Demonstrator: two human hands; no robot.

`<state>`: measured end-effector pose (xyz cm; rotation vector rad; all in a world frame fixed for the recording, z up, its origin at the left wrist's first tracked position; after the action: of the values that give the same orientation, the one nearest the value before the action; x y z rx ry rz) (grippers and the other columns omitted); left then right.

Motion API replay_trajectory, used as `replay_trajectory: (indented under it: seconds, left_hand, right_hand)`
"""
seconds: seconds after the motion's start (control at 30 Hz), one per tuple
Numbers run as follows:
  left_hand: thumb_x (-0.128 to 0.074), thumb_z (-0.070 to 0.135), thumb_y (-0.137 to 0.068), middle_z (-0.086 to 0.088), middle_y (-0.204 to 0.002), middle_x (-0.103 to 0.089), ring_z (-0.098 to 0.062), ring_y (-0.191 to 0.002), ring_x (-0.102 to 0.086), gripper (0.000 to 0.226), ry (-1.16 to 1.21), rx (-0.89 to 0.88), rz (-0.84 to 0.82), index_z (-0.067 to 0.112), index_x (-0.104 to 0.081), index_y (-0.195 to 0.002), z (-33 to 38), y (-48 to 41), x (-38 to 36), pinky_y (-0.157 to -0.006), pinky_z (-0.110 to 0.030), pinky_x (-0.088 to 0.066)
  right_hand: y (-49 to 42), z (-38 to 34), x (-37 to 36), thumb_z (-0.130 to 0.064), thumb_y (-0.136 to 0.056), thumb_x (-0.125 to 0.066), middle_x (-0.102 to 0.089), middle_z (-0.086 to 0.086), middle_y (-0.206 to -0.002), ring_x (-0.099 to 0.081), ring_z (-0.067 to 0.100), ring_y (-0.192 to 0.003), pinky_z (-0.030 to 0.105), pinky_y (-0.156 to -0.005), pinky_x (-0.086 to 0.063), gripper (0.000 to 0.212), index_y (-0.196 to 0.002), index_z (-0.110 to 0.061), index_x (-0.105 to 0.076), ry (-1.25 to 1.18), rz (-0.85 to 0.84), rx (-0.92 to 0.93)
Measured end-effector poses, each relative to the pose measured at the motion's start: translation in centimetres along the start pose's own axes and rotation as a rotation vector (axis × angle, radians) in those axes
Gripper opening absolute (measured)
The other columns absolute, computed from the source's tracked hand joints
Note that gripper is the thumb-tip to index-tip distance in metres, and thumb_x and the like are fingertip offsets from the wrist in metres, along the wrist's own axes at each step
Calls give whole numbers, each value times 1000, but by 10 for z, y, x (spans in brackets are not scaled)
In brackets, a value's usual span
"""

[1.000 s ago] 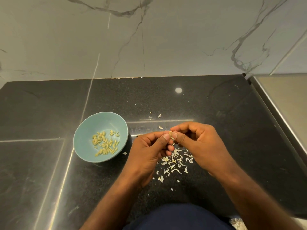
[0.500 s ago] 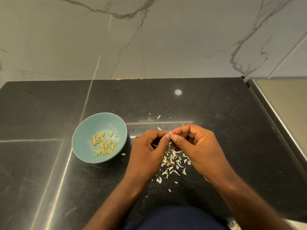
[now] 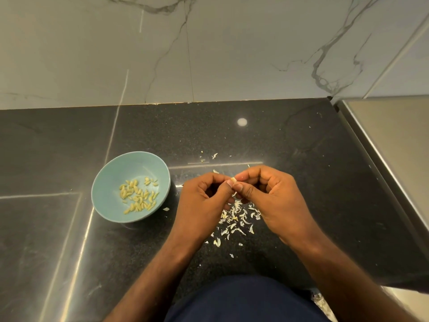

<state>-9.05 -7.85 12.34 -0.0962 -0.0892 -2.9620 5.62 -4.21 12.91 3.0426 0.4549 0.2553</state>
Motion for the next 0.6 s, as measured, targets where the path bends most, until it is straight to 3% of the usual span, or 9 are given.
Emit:
replay_trajectory:
  seconds: [0.43,0.6]
  left_hand:
    - [-65,13,-93,-3,-70,-72,-11,-63,-66,11,6,9,8,16,-75,-90,-3,-1,3,-63,-23,-55]
    - [-65,13,-94,-6,-79,-74,-15,-68,-67,10,45,37,-44,10,-75,-95,-5,-1,5,-61,-25,-55]
  right_hand:
    - [1,3,0,-20,-85,-76,-75,-2,-88,-72,17,-84,34,-75,-60,10,-95,-21,-73,33,4,-6]
    - [0,1,3,-17,-83,-75,-76,-1,-86,-72,15,-81,27,-72,-57,12,-95,-16,-74,2,-14,-17]
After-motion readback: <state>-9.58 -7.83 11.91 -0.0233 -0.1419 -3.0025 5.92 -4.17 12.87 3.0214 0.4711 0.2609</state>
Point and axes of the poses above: each hand's wrist, its own y-axis away from the middle knuckle, its own x-axis out of the back of the hand, z = x × y, the point moved 3 cm from there along -y, towards the middle knuckle
